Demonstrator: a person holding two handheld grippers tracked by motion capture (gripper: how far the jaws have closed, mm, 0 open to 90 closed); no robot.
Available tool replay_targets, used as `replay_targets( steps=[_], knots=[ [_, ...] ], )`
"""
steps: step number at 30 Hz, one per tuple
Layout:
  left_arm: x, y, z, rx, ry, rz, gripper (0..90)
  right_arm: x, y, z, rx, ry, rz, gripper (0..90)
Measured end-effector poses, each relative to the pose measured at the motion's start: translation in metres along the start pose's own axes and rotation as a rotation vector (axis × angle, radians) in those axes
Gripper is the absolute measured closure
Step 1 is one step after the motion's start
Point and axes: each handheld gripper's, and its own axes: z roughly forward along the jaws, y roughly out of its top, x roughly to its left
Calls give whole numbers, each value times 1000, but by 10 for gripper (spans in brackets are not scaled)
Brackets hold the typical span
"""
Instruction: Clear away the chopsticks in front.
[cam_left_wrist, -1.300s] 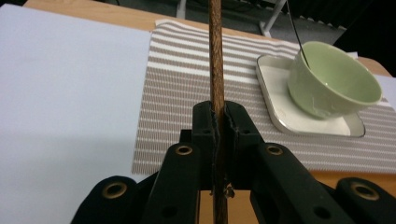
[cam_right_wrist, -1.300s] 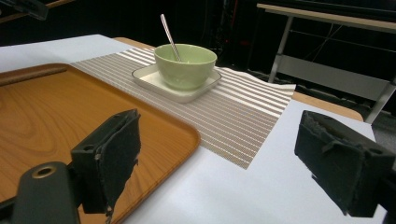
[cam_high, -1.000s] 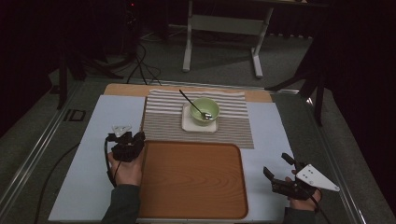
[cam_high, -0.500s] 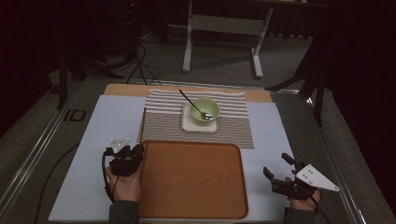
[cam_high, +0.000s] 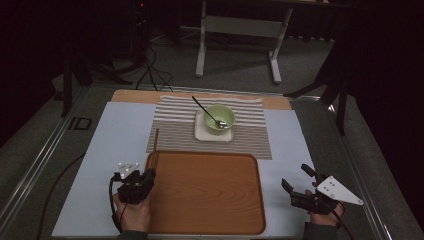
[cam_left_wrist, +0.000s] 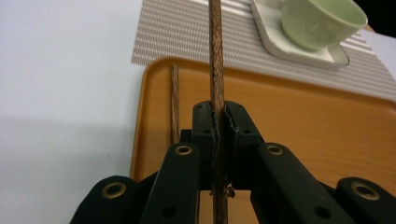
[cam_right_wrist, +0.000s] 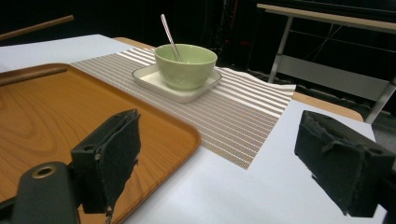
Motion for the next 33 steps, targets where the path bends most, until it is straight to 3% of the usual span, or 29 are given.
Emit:
replay_targets(
  steps=[17,33],
  knots=[
    [0,-30,-3,55,23,-2,841,1,0,1,1,3,-3,138],
    [0,-43,9,112,52,1,839,1,0,1,3,3,0,138]
  ],
)
